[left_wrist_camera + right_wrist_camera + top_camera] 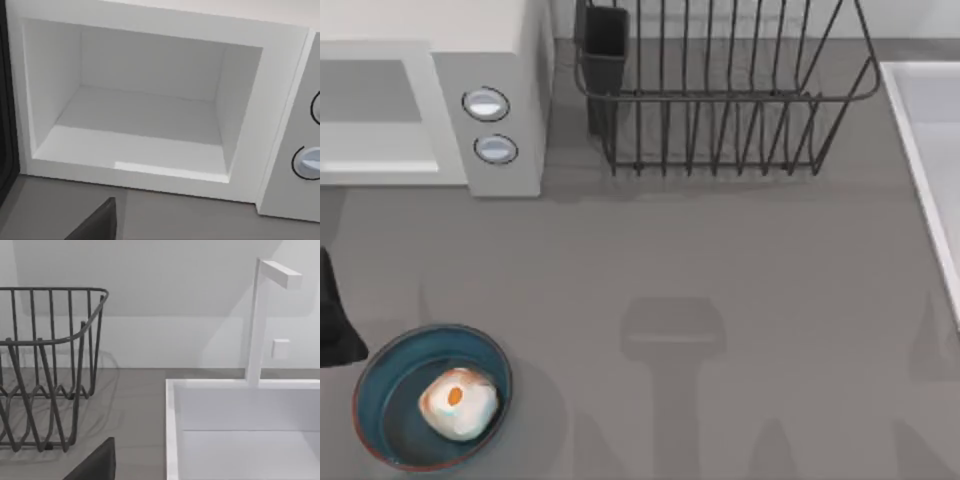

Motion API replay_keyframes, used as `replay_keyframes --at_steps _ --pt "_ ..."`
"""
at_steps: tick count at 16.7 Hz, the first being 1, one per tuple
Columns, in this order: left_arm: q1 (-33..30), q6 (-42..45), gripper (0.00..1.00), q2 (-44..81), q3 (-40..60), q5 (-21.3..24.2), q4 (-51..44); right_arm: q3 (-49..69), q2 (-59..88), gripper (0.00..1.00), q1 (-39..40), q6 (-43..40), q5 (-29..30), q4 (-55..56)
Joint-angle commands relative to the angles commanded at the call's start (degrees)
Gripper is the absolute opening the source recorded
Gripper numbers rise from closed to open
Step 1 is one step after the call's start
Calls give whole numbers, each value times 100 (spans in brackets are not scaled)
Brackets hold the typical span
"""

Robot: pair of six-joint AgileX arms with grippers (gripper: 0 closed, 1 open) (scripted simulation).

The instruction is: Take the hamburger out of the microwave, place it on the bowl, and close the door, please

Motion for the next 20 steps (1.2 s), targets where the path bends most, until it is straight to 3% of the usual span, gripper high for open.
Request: replay_keyframes --at_steps 4,9,20 --pt "478 673 100 -684 -290 652 117 0 0 100 0 0 0 0" --pt "493 693 100 -704 -299 672 121 0 0 100 0 0 0 0" --pt "493 693 17 -704 -299 672 121 0 0 100 0 0 0 0"
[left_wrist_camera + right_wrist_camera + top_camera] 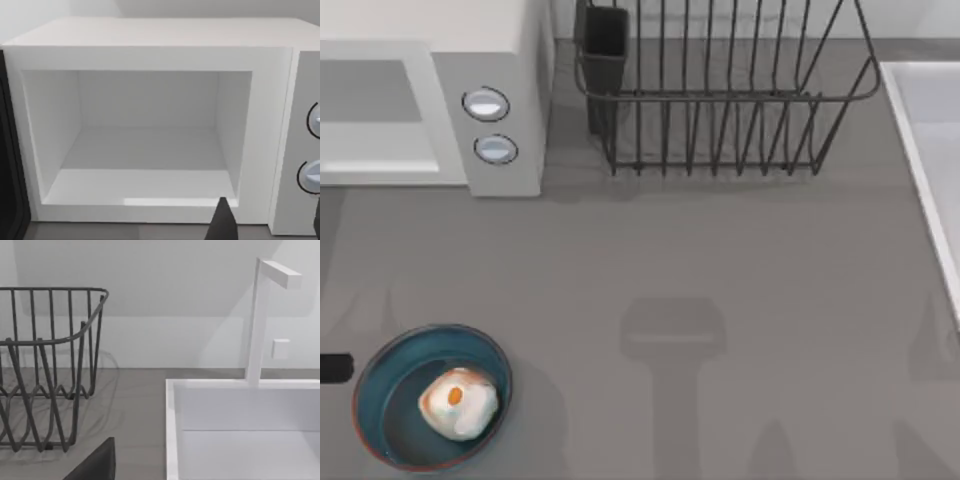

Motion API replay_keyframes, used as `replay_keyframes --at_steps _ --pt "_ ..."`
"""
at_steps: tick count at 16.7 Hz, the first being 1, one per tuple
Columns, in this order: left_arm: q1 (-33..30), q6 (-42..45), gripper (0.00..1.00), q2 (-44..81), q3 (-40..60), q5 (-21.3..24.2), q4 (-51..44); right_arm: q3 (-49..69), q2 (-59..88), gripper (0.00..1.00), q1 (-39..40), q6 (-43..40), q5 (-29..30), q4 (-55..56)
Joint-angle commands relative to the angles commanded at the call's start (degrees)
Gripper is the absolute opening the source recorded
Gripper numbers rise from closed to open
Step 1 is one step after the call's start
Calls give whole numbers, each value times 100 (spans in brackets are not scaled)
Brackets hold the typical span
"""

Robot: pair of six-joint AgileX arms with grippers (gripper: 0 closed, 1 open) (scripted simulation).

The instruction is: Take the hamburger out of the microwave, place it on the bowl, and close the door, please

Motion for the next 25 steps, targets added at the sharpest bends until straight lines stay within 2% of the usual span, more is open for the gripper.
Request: replay_keyframes --at_steps 2,3,12,19,25 --pt "0 0 2 0 0 0 0 0 0 100 0 0 0 0" --pt "0 0 0 0 0 0 0 0 0 100 0 0 0 0" --pt "-12 -1 0 -9 20 -12 -21 0 0 100 0 0 0 0" --pt "-399 -7 0 -374 646 -398 -1024 0 0 100 0 0 0 0" --pt "-302 -7 0 -311 686 -312 -1020 0 0 100 0 0 0 0"
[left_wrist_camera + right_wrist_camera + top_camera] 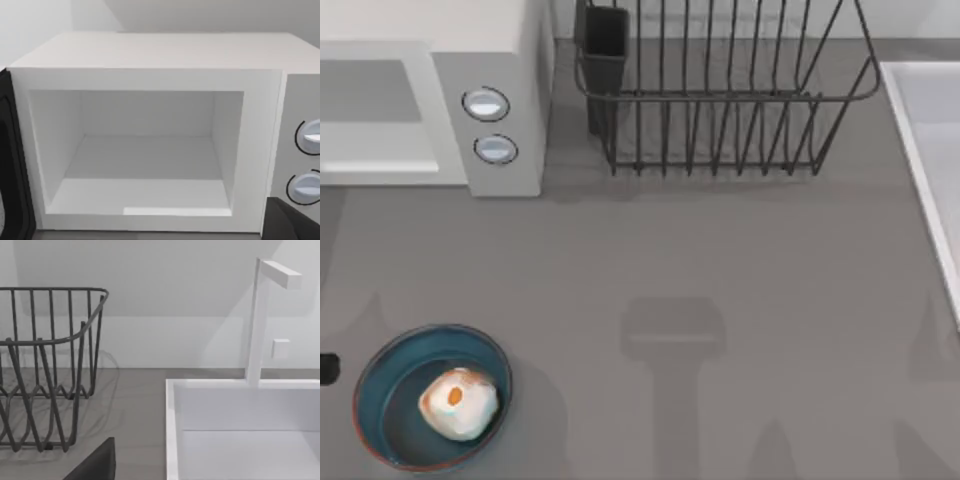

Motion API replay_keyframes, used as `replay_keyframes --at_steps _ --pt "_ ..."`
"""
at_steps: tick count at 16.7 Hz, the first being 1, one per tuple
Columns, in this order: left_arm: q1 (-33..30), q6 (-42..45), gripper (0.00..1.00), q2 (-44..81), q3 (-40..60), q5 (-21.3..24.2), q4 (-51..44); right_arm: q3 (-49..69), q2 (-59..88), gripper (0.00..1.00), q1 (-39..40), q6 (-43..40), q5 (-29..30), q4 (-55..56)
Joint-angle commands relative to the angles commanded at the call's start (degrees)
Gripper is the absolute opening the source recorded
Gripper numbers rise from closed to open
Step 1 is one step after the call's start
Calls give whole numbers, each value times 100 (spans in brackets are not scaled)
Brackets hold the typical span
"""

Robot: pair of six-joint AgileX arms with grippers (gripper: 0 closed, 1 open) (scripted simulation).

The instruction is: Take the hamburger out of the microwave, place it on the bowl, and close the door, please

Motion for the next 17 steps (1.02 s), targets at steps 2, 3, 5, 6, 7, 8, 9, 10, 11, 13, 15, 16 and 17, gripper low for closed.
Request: replay_keyframes --at_steps 2,3,5,6,7,8,9,10,11,13,15,16,17 --pt "341 5 0 195 38 341 156 0 0 100 0 0 0 0" --pt "602 8 0 325 46 602 276 0 0 100 0 0 0 0" --pt "1168 14 0 602 34 1167 564 0 0 100 0 0 0 0" --pt "1403 17 0 734 15 1403 715 0 0 100 0 0 0 0" --pt "1593 20 0 847 -11 1593 855 0 0 100 0 0 0 0" --pt "1732 22 0 932 -40 1733 969 0 0 100 0 0 0 0" --pt "1809 23 0 981 -61 1809 1040 0 0 100 0 0 0 0" --pt "1827 23 0 992 -68 1828 1059 0 0 100 0 0 0 0" --pt "1827 23 0 992 -68 1828 1059 0 0 100 0 0 0 0" --pt "1809 27 0 970 -58 1808 1044 0 0 100 0 0 0 0" --pt "1708 29 0 1069 -30 1707 1125 0 0 100 0 0 0 0" --pt "1585 31 0 1200 5 1584 1218 0 0 100 0 0 0 0" --pt "1436 33 0 1358 44 1436 1330 0 0 100 0 0 0 0"
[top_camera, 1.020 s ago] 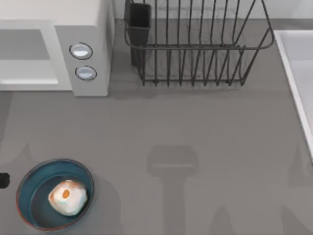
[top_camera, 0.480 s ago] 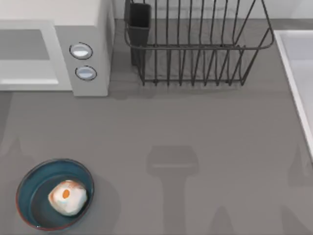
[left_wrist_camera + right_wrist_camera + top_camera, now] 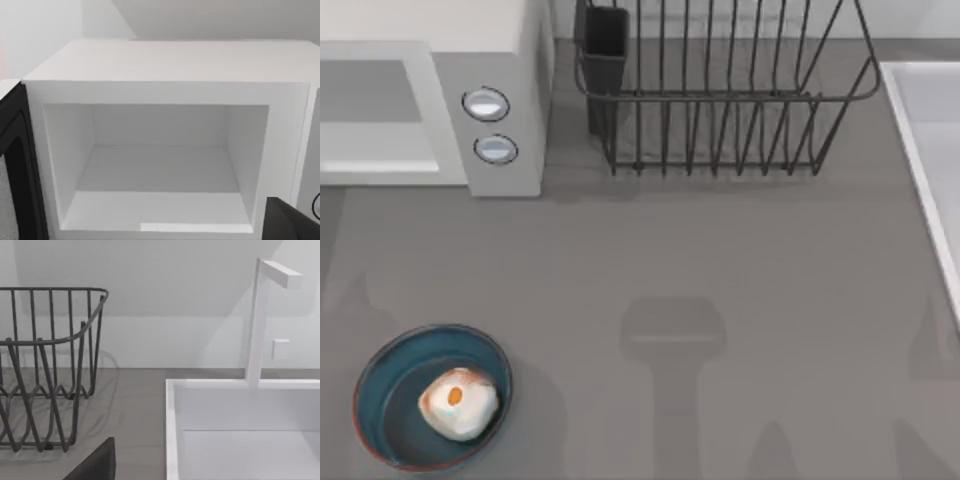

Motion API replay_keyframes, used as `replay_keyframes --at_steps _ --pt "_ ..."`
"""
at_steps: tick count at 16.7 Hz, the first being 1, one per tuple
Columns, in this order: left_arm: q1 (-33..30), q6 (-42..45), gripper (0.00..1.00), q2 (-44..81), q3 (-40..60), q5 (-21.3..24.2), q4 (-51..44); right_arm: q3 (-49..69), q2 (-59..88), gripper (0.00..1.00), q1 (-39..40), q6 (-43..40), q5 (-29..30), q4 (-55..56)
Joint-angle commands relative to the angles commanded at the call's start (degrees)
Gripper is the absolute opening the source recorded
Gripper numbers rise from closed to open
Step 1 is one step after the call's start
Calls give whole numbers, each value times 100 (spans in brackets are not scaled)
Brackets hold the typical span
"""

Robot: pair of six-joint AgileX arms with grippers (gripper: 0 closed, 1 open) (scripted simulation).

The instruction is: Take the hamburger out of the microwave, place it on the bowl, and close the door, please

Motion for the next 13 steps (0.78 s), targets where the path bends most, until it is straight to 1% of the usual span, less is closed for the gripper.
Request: replay_keyframes --at_steps 2,4,10,13 --pt "-374 4 0 312 72 -372 235 0 0 100 0 0 0 0" --pt "-579 7 0 509 116 -578 391 0 0 100 0 0 0 0" --pt "-514 59 0 570 163 -537 338 0 0 100 0 0 0 0" --pt "-86 462 0 1123 687 -273 -35 0 0 100 0 0 0 0"
